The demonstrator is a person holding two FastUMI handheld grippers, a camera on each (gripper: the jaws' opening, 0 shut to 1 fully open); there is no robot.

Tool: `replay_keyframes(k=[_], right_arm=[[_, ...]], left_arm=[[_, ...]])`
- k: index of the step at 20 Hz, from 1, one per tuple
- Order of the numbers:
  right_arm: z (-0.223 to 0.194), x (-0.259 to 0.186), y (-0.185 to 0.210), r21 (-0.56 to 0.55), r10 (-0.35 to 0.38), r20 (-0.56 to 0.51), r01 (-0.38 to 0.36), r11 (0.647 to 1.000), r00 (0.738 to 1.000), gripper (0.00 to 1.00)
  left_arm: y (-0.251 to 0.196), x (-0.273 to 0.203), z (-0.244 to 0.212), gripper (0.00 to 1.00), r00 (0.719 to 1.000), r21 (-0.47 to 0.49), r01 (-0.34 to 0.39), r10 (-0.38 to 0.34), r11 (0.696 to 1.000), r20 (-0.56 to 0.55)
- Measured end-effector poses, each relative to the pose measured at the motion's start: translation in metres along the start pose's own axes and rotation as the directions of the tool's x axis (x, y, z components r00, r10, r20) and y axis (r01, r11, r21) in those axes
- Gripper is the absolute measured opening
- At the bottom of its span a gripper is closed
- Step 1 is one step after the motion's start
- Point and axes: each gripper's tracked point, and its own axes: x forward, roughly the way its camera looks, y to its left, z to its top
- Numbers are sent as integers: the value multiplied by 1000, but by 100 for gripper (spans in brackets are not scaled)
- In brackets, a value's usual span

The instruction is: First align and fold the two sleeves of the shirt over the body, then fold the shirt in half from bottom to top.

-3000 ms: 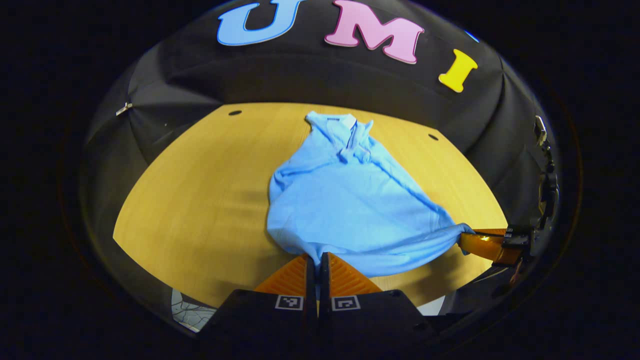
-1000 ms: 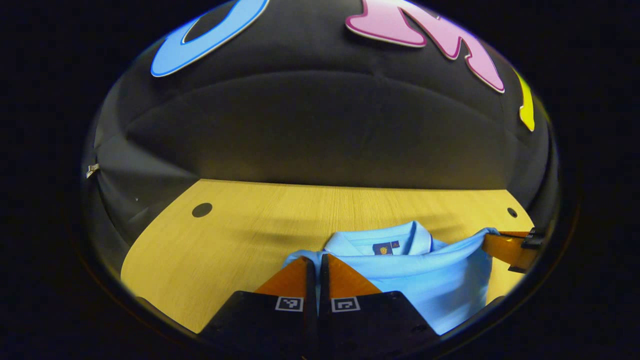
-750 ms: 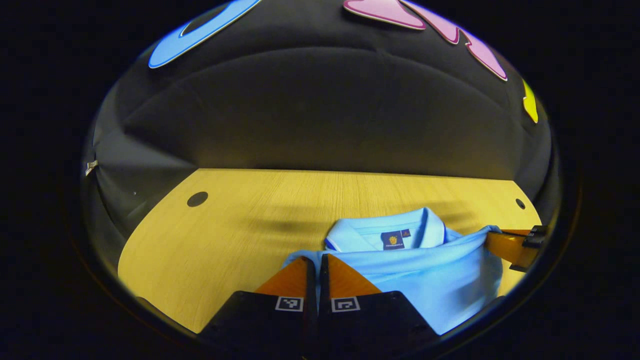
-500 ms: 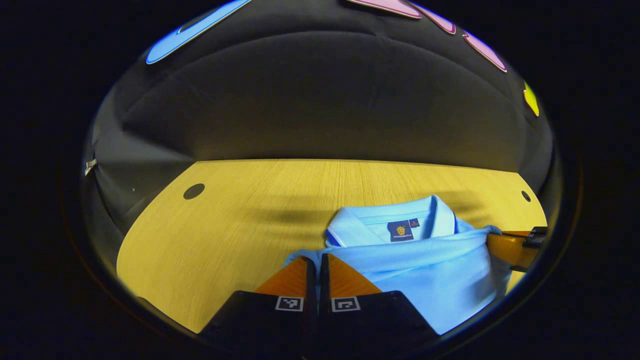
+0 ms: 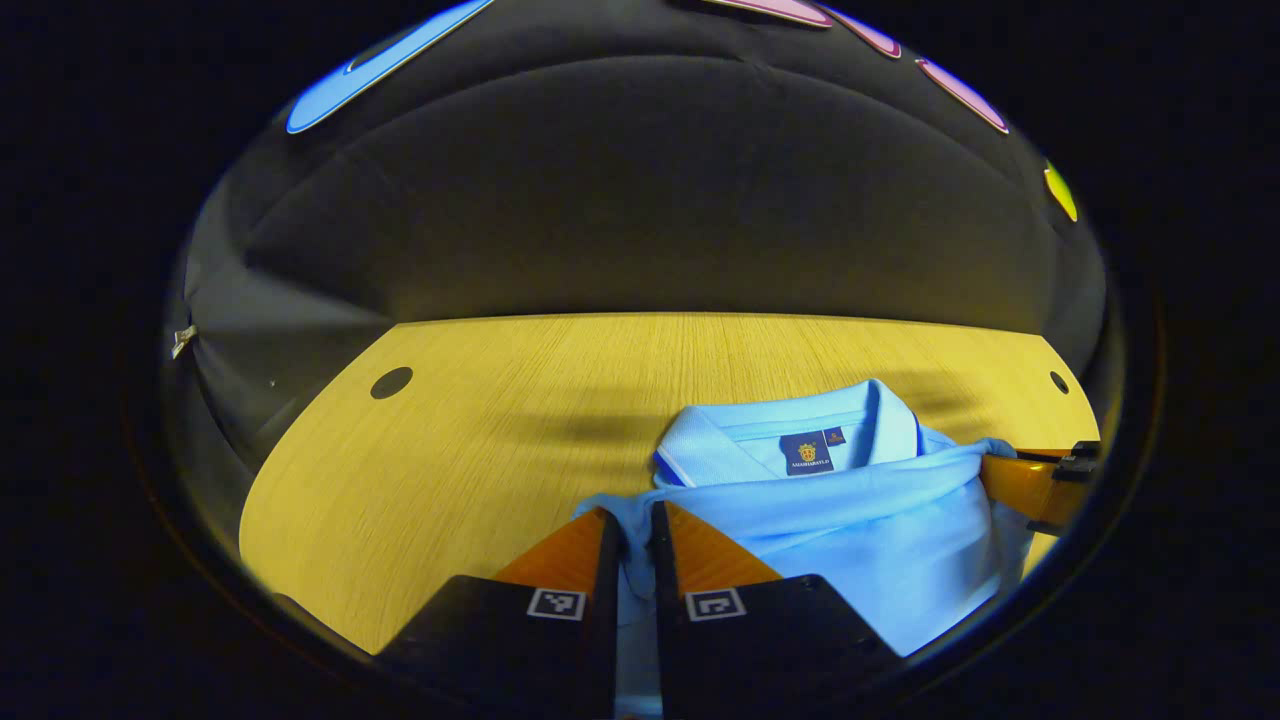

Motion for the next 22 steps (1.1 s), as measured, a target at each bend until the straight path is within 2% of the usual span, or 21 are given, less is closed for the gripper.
replay_keyframes(k=[1, 2, 4, 5, 6, 7, 8, 9, 11, 12, 15, 18, 22], right_arm=[[1, -1, -3, -6, -10, 2, 10, 1000, 1000, 34], [1, -1, -3, -4, -8, 0, 8, 1000, 1000, 40], [2, -3, -9, -5, -24, 3, 24, 1000, 1000, 50], [3, -3, -11, -4, -31, 4, 31, 1000, 1000, 54], [3, -4, -13, 2, -36, 0, 36, 999, 999, 67], [3, -5, -15, 7, -40, -2, 40, 999, 999, 72], [3, -6, -18, 11, -44, -2, 44, 999, 999, 79], [5, -7, -20, 15, -49, 4, 49, 999, 999, 82], [8, -11, -21, 21, -47, 15, 47, 999, 999, 88], [10, -15, -21, 23, -43, 19, 43, 999, 999, 90], [17, -30, -17, 16, -20, 45, 19, 1000, 999, 94], [32, -56, -12, -19, -1, 88, 2, 1000, 996, 95], [55, -107, 1, -33, 36, 148, -31, 999, 988, 95]], left_arm=[[2, 0, -1, 27, 1000, -2, -8, 8, 1000, -1], [6, 0, -1, 38, 1000, -2, -14, 14, 1000, -4], [9, -2, -1, 54, 1000, -5, -15, 15, 1000, -6], [10, -3, -1, 59, 1000, -4, -17, 17, 1000, -6], [11, -3, -1, 64, 1000, 0, -18, 18, 1000, -7], [13, -4, 0, 65, 1000, 4, -24, 24, 1000, -5], [15, -5, 1, 74, 1000, 7, -30, 30, 1000, -3], [16, -7, 1, 72, 999, 7, -35, 35, 999, -1], [15, -11, 4, 83, 1000, -1, -31, 31, 1000, 2], [15, -16, 5, 82, 999, 2, -31, 31, 1000, 9], [16, -33, 18, 87, 999, 13, -28, 27, 1000, 46], [9, -64, 30, 89, 997, 14, 32, -33, 999, 75], [12, -118, 45, 89, 988, -5, 74, -73, 997, 133]])
